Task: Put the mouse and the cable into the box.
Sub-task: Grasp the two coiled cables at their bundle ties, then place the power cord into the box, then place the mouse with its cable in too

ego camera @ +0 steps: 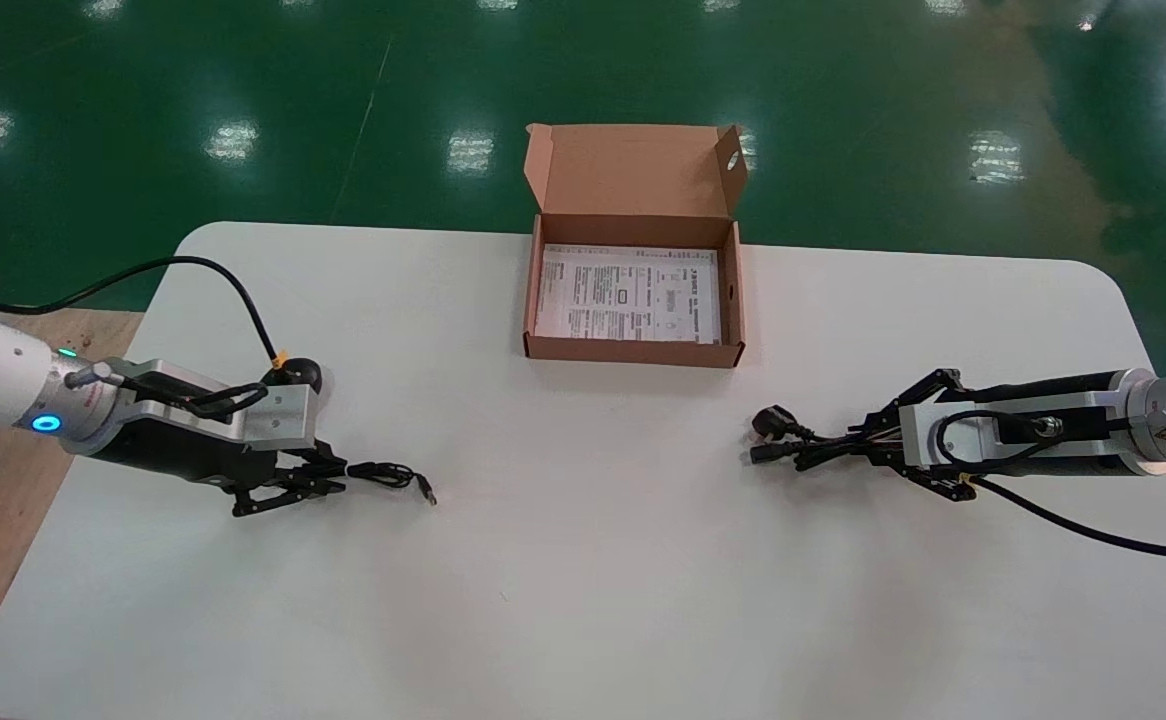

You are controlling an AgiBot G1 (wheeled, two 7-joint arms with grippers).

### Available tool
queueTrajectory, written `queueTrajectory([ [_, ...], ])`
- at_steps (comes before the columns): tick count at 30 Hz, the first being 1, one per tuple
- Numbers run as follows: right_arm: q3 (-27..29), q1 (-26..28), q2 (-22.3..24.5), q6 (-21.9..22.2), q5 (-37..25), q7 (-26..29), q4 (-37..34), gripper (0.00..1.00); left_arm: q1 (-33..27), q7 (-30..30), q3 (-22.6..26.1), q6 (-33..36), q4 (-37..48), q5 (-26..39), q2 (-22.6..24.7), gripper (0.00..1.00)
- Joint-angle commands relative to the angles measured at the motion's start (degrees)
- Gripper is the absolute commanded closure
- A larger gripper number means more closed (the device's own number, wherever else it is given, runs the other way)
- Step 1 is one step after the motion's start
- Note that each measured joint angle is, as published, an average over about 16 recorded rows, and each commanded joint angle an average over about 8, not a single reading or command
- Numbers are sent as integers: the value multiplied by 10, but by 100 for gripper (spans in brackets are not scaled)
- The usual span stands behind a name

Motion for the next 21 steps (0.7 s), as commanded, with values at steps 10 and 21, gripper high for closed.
queueTrajectory([
  [10, 5, 11, 10, -6, 7, 3, 3, 100, -9, -14, -13, 6, 4, -19, -1, 100],
  [21, 26, 82, -18, 49, 31, 32, 61, 100, -109, -61, -94, -34, -18, -130, -55, 100],
])
